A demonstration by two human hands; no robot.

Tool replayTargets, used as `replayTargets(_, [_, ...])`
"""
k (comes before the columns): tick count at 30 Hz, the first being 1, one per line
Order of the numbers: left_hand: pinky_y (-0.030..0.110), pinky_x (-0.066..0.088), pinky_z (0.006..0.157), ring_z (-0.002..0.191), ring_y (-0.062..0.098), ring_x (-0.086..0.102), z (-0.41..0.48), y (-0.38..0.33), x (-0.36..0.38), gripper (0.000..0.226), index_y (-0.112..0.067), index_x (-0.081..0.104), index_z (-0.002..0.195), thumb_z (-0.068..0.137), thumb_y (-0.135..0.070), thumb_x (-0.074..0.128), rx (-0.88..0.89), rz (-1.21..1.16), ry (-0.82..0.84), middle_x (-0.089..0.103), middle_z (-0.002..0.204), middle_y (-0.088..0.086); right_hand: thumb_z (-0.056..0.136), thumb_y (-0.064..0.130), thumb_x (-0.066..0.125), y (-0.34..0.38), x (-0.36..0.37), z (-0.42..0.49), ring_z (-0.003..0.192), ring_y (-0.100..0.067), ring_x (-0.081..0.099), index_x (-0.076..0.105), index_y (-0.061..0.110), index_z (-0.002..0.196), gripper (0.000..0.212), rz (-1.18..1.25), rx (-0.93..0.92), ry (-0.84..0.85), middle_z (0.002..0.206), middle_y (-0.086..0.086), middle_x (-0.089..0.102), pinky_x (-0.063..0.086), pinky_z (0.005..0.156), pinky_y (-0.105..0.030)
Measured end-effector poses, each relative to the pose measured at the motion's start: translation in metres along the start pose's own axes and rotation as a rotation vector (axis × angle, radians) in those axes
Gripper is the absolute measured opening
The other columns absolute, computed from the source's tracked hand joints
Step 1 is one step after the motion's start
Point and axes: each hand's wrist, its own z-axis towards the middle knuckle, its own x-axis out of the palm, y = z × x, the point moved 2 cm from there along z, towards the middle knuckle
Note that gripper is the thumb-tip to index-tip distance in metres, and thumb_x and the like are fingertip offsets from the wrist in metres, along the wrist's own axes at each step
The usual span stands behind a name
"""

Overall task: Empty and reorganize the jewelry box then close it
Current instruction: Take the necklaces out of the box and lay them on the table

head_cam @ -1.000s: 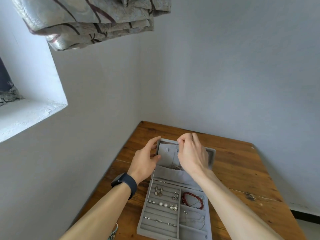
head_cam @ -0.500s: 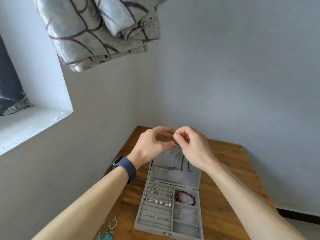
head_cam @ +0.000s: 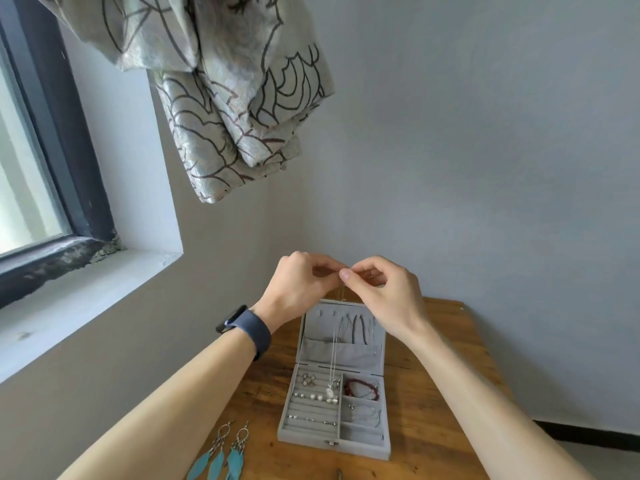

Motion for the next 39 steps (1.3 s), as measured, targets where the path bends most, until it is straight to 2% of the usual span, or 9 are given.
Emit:
replayTargets(5, [0.012, 0.051, 0.074, 0.075, -0.001, 0.07, -0.03, -0.016, -0.002, 0.007, -0.032, 0.076, 0.085, 0.088, -0.031, 0.07, -0.106, -0.116, 0.025, 0.074, 0.076, -0.018, 0.088, 0.057, 0.063, 0.006, 0.004, -0.056, 0.103, 0.001, 0.066, 0.063, 0.037, 0.11, 0.03, 0.337, 0.198, 0.215, 0.108, 0.017, 0.073, 0.047, 0.088, -0.027])
replayTargets(7, [0.025, 0.057, 0.079, 0.076, 0.01, 0.073, -0.049, -0.015, 0.004, 0.01, -0.023, 0.076, 0.09, 0.091, -0.031, 0.07, -0.173, -0.246, 0.046, 0.076, 0.08, -0.008, 0.09, 0.057, 0.061, -0.002, 0.011, -0.085, 0.106, -0.002, 0.066, 0.06, 0.032, 0.12, 0.039, 0.353, 0.285, 0.316, 0.111, 0.013, 0.073, 0.049, 0.09, -0.026])
replayTargets(9, [0.031, 0.059, 0.079, 0.078, 0.016, 0.074, -0.069, -0.012, 0.011, 0.015, -0.017, 0.075, 0.094, 0.093, -0.032, 0.069, -0.232, -0.341, 0.069, 0.076, 0.083, -0.003, 0.096, 0.043, 0.061, -0.013, 0.018, -0.115, 0.099, -0.007, 0.07, 0.062, 0.023, 0.119, 0.03, 0.351, 0.337, 0.359, 0.104, 0.007, 0.076, 0.052, 0.083, -0.019])
replayTargets(14, [0.023, 0.058, 0.072, 0.079, 0.012, 0.072, -0.113, -0.001, 0.032, 0.019, -0.015, 0.074, 0.098, 0.095, -0.032, 0.067, -0.376, -0.502, 0.116, 0.075, 0.084, -0.002, 0.1, 0.026, 0.058, -0.044, 0.031, -0.19, 0.084, -0.015, 0.071, 0.068, 0.013, 0.101, 0.017, 0.353, 0.478, 0.303, 0.086, -0.004, 0.074, 0.052, 0.074, -0.018])
replayTargets(19, [0.03, 0.056, 0.075, 0.076, 0.013, 0.069, -0.137, 0.019, 0.047, 0.025, -0.007, 0.072, 0.105, 0.095, -0.029, 0.066, -0.52, -0.646, 0.063, 0.071, 0.083, -0.001, 0.101, 0.024, 0.057, -0.063, 0.032, -0.253, 0.08, -0.014, 0.07, 0.069, 0.014, 0.1, 0.015, 0.396, 0.627, 0.225, 0.084, -0.003, 0.074, 0.051, 0.064, -0.022])
replayTargets(22, [0.028, 0.055, 0.071, 0.073, 0.016, 0.062, -0.144, 0.035, 0.054, 0.026, -0.001, 0.069, 0.105, 0.094, -0.025, 0.066, -0.615, -0.78, 0.019, 0.065, 0.08, -0.003, 0.101, 0.023, 0.056, -0.071, 0.029, -0.279, 0.085, -0.017, 0.072, 0.07, 0.018, 0.099, 0.015, 0.391, 0.668, 0.196, 0.087, -0.003, 0.074, 0.055, 0.074, -0.023])
replayTargets(25, [0.027, 0.052, 0.063, 0.066, 0.016, 0.055, -0.15, 0.048, 0.062, 0.016, -0.009, 0.069, 0.102, 0.092, -0.021, 0.065, -0.694, -0.894, 0.009, 0.057, 0.072, -0.004, 0.102, 0.023, 0.055, -0.076, 0.025, -0.296, 0.084, -0.018, 0.071, 0.071, 0.023, 0.099, 0.017, 0.371, 0.698, 0.193, 0.087, -0.002, 0.073, 0.057, 0.075, -0.027])
replayTargets(35, [0.021, 0.032, 0.045, 0.054, 0.009, 0.045, -0.159, 0.076, 0.081, 0.019, -0.007, 0.07, 0.108, 0.093, -0.018, 0.066, -0.764, -0.772, 0.014, 0.054, 0.069, -0.005, 0.102, 0.027, 0.055, -0.08, 0.013, -0.329, 0.08, -0.017, 0.07, 0.073, 0.029, 0.099, 0.018, 0.389, 0.738, 0.214, 0.09, 0.0, 0.073, 0.055, 0.071, -0.025])
replayTargets(39, [0.019, 0.03, 0.043, 0.052, 0.006, 0.044, -0.159, 0.074, 0.09, 0.02, -0.008, 0.069, 0.11, 0.093, -0.019, 0.066, -0.828, -0.812, 0.024, 0.056, 0.072, -0.005, 0.096, 0.03, 0.062, -0.081, 0.007, -0.336, 0.079, -0.016, 0.062, 0.074, 0.021, 0.108, 0.019, 0.66, 0.791, 0.239, 0.089, -0.003, 0.068, 0.052, 0.074, -0.027])
